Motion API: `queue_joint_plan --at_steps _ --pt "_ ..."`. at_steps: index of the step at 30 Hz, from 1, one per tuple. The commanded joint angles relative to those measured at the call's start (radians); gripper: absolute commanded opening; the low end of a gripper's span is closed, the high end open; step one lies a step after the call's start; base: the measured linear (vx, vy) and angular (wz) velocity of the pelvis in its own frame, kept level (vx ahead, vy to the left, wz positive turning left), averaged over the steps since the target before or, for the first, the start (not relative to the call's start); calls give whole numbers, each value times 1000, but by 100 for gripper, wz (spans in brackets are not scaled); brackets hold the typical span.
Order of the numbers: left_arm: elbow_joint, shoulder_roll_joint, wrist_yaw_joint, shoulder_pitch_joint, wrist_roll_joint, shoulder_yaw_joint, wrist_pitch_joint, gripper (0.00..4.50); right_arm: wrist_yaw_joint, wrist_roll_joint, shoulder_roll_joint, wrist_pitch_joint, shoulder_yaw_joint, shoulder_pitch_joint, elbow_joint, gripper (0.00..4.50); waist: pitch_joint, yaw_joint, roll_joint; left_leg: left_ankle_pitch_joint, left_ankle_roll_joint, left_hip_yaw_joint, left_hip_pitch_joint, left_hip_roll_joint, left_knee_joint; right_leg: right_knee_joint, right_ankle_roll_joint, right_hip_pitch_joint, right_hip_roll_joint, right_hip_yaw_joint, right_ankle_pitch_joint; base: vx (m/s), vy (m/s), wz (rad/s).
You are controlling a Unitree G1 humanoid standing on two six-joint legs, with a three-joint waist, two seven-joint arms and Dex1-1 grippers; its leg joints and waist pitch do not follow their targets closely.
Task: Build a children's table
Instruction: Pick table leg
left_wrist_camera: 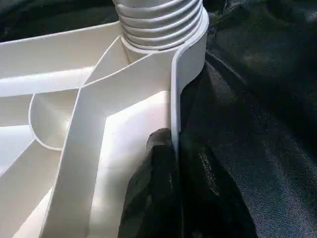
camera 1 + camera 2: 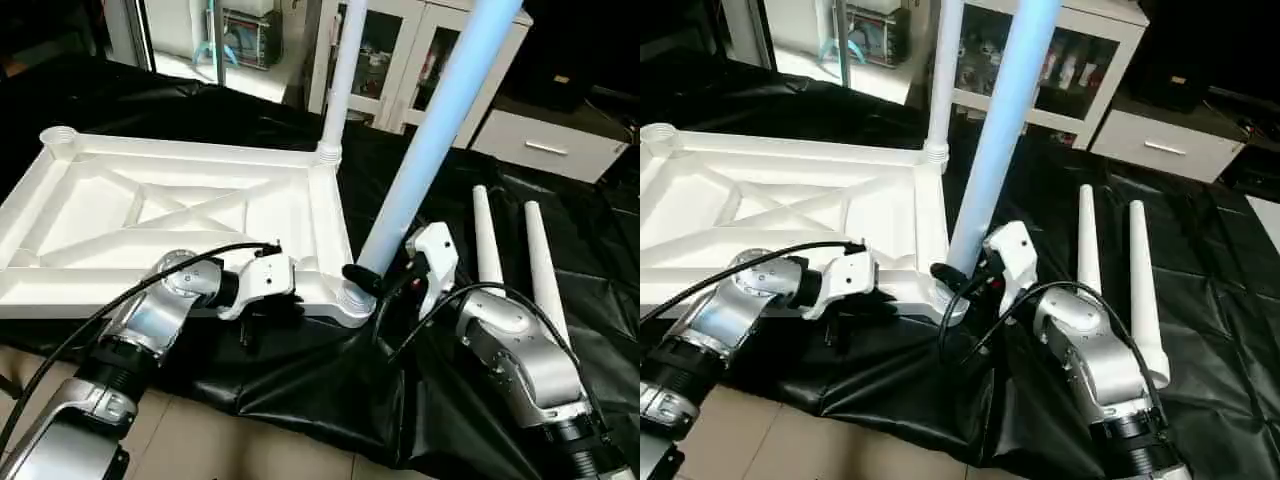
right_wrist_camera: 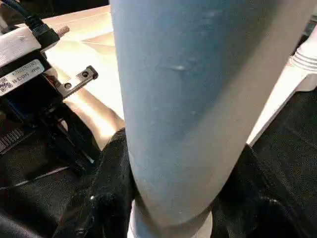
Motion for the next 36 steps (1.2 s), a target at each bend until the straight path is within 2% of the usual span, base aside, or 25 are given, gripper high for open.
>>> queue_joint_plan --at_steps 1,6,8,9,12,13,14,15,16,17,19,20,21,22,23,24,25,26,28,29,30,32,34,36 --pt "32 -20 51 9 -19 8 5 0 -12 -60 -11 82 52 91 157 183 -2 -6 7 -502 -52 -57 14 89 -100 -92 -88 -14 -78 54 -522 0 0 0" --pt "24 -28 63 7 -21 12 29 0 -61 -63 12 63 23 59 172 183 -3 -7 8 -506 -55 -57 14 88 -101 -92 -88 -16 -78 55 -525 0 0 0" --pt "4 -60 109 -9 -20 27 127 0 -186 -89 61 43 -21 8 225 183 -4 -11 10 -515 -67 -60 11 87 -103 -89 -95 -16 -77 52 -527 0 0 0" --pt "0 -75 126 -19 -19 30 155 0 -233 -94 81 39 -38 -11 249 183 -6 -14 7 -514 -75 -60 11 87 -102 -88 -96 -15 -79 52 -529 0 0 0" --pt "-13 -141 210 -74 3 36 286 0 -407 -116 152 15 -90 -80 354 183 -9 -31 10 -510 -98 -67 4 85 -105 -83 -110 -8 -76 44 -493 0 0 0" --pt "-13 -141 210 -74 3 36 286 0 -407 -116 152 15 -90 -80 354 183 -12 -33 10 -500 -97 -62 10 84 -101 -85 -119 -13 -75 46 -457 0 0 0" --pt "-15 -166 246 -94 7 44 327 0 -451 -123 170 10 -100 -98 382 183 -11 -30 11 -495 -92 -59 12 83 -98 -87 -120 -14 -74 47 -444 0 0 0" --pt "-13 -205 308 -126 10 62 375 0 -501 -134 195 -3 -103 -122 415 183 -10 -31 7 -485 -85 -53 15 83 -96 -86 -129 -18 -72 50 -420 0 0 0" --pt "-10 -231 350 -148 11 75 406 0 -530 -141 210 -12 -104 -137 436 183 -11 -31 8 -471 -86 -52 16 81 -94 -85 -135 -16 -73 49 -410 0 0 0" --pt "-7 -255 399 -172 22 84 428 0 -576 -161 226 -27 -101 -156 463 183 -18 -26 6 -405 -80 -51 11 83 -92 -77 -146 -5 -73 49 -329 0 0 0" --pt "-7 -290 477 -209 42 91 461 0 -654 -182 264 -45 -106 -198 532 183 -23 -24 4 -276 -65 -39 7 82 -85 -60 -173 1 -69 48 -160 0 0 0" --pt "-7 -290 478 -210 42 91 462 0 -657 -182 265 -46 -106 -198 534 183 -23 -24 2 -256 -54 -36 7 80 -83 -58 -178 2 -67 47 -138 0 0 0" --pt "-7 -301 502 -219 46 94 469 0 -688 -182 279 -50 -115 -213 559 183 -22 -23 3 -257 -38 -32 6 81 -80 -60 -187 -1 -65 47 -153 0 0 0" --pt "-10 -309 520 -226 52 93 481 0 -718 -182 295 -56 -124 -230 591 183 -22 -23 2 -279 -32 -31 5 78 -77 -64 -180 -4 -65 48 -195 51 -27 6" --pt "-18 -318 536 -228 51 95 499 0 -753 -186 309 -69 -131 -250 627 183 -25 -23 1 -275 -31 -31 5 77 -76 -63 -179 -2 -66 48 -195 61 -34 2" --pt "-30 -324 549 -227 50 95 520 0 -790 -195 321 -85 -133 -272 667 183 -31 -23 1 -232 -28 -32 1 76 -74 -55 -179 4 -65 45 -147 61 -34 2" --pt "-30 -324 549 -227 50 95 520 0 -790 -195 321 -85 -133 -272 667 183 -34 -22 1 -165 -13 -29 -2 74 -69 -44 -186 10 -60 43 -53 59 -30 -2" --pt "-34 -327 555 -227 48 97 532 0 -810 -203 325 -95 -137 -281 683 183 -35 -21 -1 -129 -2 -27 -1 73 -66 -39 -191 12 -57 42 -1 59 -22 -2" --pt "-40 -326 567 -222 48 98 548 0 -837 -210 332 -111 -152 -294 710 183 -38 -21 0 -2 41 -20 2 67 -57 -22 -230 19 -50 40 174 56 -19 -1" --pt "-40 -326 567 -222 48 98 548 0 -837 -210 332 -111 -152 -294 710 183 -39 -20 -1 10 52 -18 4 67 -56 -20 -240 21 -50 40 193 0 0 0" --pt "-42 -317 575 -216 47 100 552 0 -841 -207 337 -123 -164 -304 730 183 -36 -19 -4 11 72 -15 3 67 -55 -21 -248 22 -50 40 200 0 0 0" --pt "-40 -312 577 -214 46 101 555 0 -835 -202 339 -128 -170 -310 742 183 -34 -19 -2 -44 77 -15 5 72 -58 -27 -253 21 -55 41 125 0 0 0" --pt "-36 -310 582 -216 44 100 558 0 -835 -200 343 -142 -176 -322 764 183 -31 -20 0 -114 52 -18 6 76 -62 -35 -239 17 -54 41 22 0 0 0" --pt "-35 -309 581 -217 43 100 558 0 -833 -198 345 -143 -178 -324 766 183 -32 -22 1 -137 31 -20 7 76 -63 -36 -227 15 -52 41 -5 0 0 0"
